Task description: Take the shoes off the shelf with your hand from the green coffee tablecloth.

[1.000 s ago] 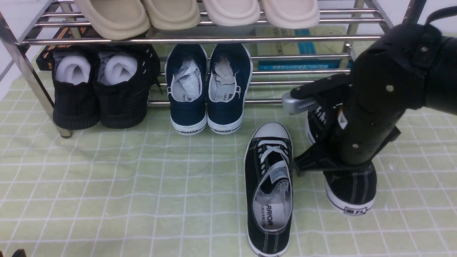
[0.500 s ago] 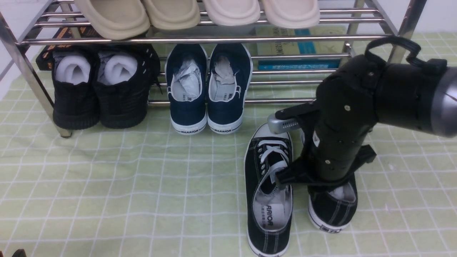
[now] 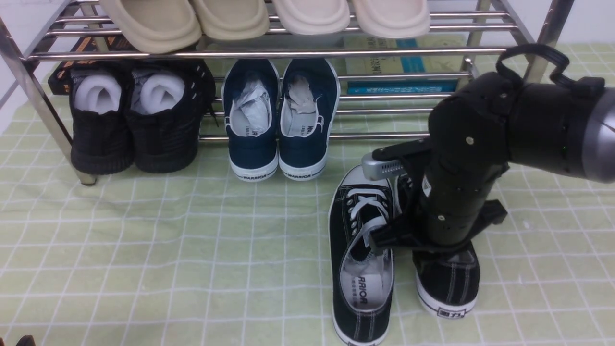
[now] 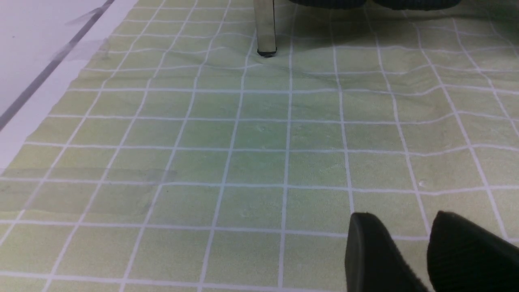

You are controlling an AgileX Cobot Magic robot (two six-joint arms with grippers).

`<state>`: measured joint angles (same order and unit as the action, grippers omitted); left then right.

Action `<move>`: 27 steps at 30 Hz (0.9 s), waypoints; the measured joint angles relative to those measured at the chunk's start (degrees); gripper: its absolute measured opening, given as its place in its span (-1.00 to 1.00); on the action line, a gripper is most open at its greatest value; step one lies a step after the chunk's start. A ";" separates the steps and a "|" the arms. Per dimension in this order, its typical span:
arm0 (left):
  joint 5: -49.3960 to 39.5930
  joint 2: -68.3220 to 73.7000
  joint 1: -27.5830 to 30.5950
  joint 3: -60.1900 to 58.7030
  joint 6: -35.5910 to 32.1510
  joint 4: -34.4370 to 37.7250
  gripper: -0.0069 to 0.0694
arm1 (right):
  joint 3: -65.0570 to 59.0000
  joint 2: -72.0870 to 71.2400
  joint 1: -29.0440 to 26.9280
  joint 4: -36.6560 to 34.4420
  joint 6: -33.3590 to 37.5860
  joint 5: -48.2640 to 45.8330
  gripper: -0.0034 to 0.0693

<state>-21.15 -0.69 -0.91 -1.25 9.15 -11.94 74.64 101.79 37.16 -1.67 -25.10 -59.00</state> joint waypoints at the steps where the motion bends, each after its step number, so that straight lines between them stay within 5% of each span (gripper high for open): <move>1: 0.00 0.00 0.00 0.00 0.00 0.00 -0.19 | 0.00 0.00 0.00 -0.11 -0.94 0.00 -0.64; 8: 0.00 0.00 0.00 0.00 0.00 0.00 -0.19 | 0.05 -0.06 0.00 -0.67 2.05 -0.90 -0.01; 13: 0.00 0.00 0.00 0.00 0.00 0.00 -0.19 | 0.32 -1.28 0.00 -0.54 9.90 -6.51 0.19; 17: 0.00 0.00 0.00 0.00 0.00 0.00 -0.19 | 1.49 -4.16 0.05 2.25 15.77 -9.84 0.10; 27: 0.00 0.00 0.00 0.00 0.00 0.00 -0.19 | -4.47 -25.51 0.05 7.37 17.07 -10.91 -0.83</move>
<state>-21.15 -0.69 -0.91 -1.25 9.15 -11.94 70.17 76.28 37.21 5.70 -8.03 -69.91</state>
